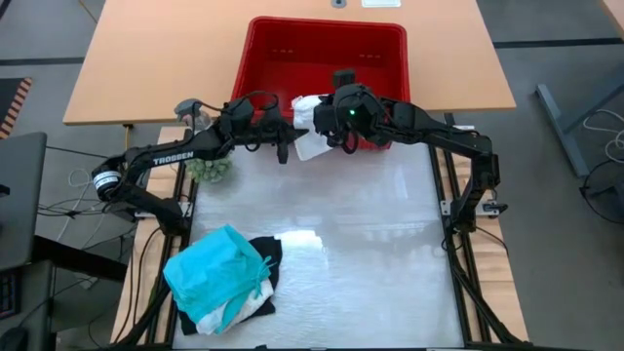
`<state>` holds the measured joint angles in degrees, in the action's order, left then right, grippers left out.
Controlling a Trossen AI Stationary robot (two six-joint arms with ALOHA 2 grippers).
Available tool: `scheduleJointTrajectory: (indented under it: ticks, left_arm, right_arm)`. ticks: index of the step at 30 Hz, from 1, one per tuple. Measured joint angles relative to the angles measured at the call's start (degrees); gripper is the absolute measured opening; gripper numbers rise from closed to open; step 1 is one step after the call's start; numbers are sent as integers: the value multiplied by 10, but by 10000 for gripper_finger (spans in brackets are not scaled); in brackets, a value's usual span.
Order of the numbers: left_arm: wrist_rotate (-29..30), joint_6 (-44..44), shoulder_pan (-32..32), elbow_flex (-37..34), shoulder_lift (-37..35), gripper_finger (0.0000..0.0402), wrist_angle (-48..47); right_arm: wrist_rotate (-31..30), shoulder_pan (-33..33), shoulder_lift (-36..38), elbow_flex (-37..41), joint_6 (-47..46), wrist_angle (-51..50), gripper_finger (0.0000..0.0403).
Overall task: Fold Laundry from Bin
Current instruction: Fold the white shorts
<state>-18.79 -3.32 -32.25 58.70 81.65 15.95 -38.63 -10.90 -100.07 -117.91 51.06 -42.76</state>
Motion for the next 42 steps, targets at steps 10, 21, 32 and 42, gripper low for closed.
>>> scheduleJointTrajectory:
  ticks: [10, 21, 32, 42]
  left_arm:
    - [-3, 2, 7, 0, -77, 0, -251]
    - [160, 84, 62, 0, -136, 0, -448]
    - [187, 138, 190, 0, -112, 0, -556]
    - [232, 71, 334, 0, -113, 0, -665]
  right_arm:
    - [69, -41, 0, 0, -106, -82, 101]
    - [414, -108, -1, 0, -271, -115, 172]
    - [671, -125, -96, 0, -306, -104, 222]
    - [751, -86, -186, 0, -212, -95, 226]
